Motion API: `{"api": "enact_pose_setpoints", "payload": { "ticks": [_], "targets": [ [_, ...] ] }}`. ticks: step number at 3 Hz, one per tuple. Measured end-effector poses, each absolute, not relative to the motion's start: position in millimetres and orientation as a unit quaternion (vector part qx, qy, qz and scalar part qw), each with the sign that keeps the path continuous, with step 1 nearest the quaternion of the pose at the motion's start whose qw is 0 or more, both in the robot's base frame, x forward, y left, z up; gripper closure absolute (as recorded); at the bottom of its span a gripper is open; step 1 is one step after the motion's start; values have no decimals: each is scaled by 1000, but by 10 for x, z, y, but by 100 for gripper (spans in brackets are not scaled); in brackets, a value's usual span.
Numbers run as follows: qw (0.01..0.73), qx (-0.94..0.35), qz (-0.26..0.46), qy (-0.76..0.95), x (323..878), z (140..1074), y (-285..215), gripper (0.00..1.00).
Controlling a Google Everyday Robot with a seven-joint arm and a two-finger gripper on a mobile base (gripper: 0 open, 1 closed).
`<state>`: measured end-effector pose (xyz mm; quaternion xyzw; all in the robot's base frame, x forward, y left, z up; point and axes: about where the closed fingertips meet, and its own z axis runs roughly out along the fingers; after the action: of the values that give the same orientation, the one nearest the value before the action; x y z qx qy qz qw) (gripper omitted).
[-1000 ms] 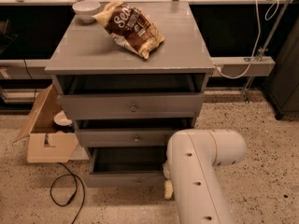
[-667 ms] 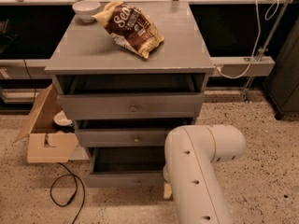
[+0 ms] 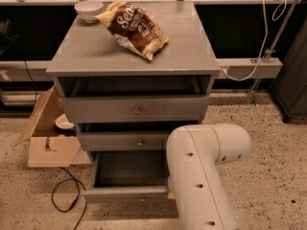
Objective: Open bottom drawer
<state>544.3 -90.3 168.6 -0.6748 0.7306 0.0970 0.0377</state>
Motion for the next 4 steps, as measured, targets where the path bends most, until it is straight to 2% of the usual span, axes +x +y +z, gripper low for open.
{"api": "enact_pose_setpoints", "payload": {
  "ticks": [1, 2, 3, 4],
  "targets": [
    [38, -675, 97, 731, 5449, 1690, -904, 88],
    [43, -665, 89, 740, 5263, 1715, -928, 90],
    [43, -661, 89, 744, 4933, 1652, -993, 66],
    [43, -661, 89, 744, 4933, 1652, -993, 43]
  ]
}}
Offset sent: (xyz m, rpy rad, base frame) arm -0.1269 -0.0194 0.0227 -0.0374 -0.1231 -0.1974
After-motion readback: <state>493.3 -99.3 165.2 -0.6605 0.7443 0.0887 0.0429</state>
